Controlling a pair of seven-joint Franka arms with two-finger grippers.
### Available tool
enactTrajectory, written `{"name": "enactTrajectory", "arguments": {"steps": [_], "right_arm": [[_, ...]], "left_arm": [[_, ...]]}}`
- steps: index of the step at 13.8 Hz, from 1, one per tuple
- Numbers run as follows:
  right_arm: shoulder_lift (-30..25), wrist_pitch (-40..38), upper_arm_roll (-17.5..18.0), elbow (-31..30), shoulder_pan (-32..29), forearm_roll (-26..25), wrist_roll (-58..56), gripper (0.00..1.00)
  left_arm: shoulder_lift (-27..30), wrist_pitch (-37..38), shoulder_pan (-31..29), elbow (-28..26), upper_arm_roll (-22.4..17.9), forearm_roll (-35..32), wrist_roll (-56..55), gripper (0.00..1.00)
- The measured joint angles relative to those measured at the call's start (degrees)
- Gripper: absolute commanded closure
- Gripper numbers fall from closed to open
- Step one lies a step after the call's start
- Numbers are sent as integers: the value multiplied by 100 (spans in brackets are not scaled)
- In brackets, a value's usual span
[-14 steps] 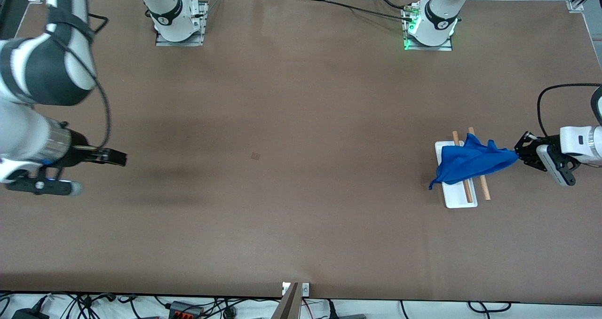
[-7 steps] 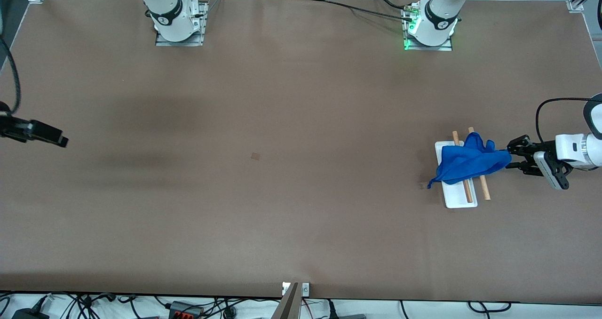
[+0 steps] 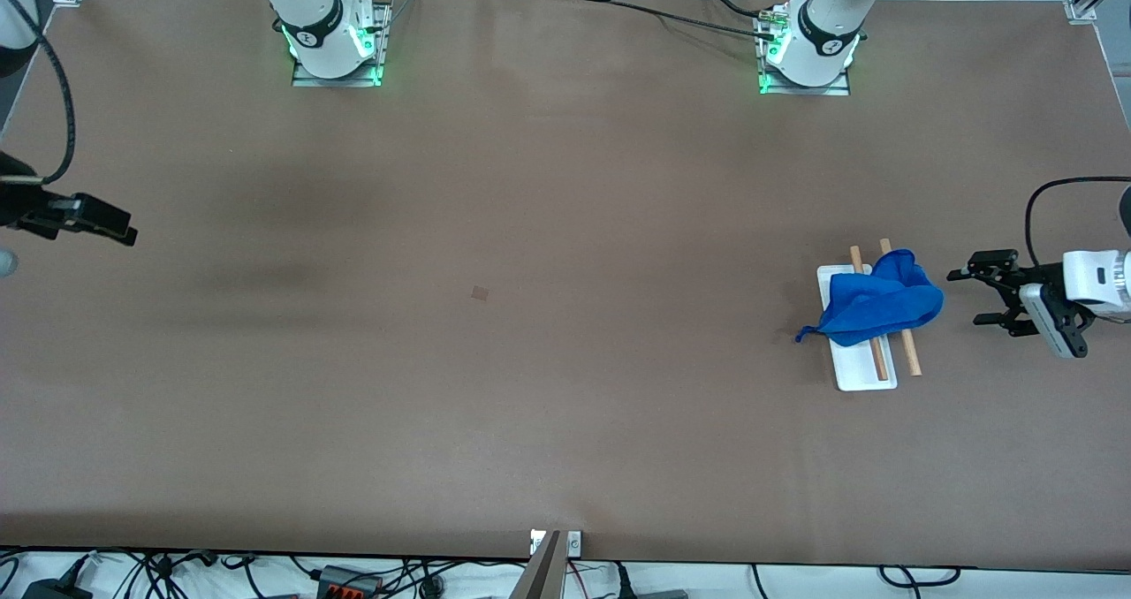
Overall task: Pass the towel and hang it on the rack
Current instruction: 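Open the left gripper and pull it back from the rack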
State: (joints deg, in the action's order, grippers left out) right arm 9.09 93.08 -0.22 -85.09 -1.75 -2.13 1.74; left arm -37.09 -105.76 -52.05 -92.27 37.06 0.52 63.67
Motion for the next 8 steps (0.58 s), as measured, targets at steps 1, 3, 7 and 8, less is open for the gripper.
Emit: {"name": "enactTrajectory", "arguments": {"steps": [1,3,7,8], "right_arm": [[-217,166,0,-350,-2,-1,0,0],[-618,510,0,-1038,-5,-6,-15,0],[-964,695,-4,-1537,-16,-12,-296,0],[-980,723,-9,-1512,-25,-12,-353,0]], "left_arm": [[1,125,-26,84,-2,0,0,0],[0,381,-58,286,-7,0,0,0],[13,1115,-44,941,16,0,-215,0],[32,1243,-35,1090,33,0,-349,0]]}}
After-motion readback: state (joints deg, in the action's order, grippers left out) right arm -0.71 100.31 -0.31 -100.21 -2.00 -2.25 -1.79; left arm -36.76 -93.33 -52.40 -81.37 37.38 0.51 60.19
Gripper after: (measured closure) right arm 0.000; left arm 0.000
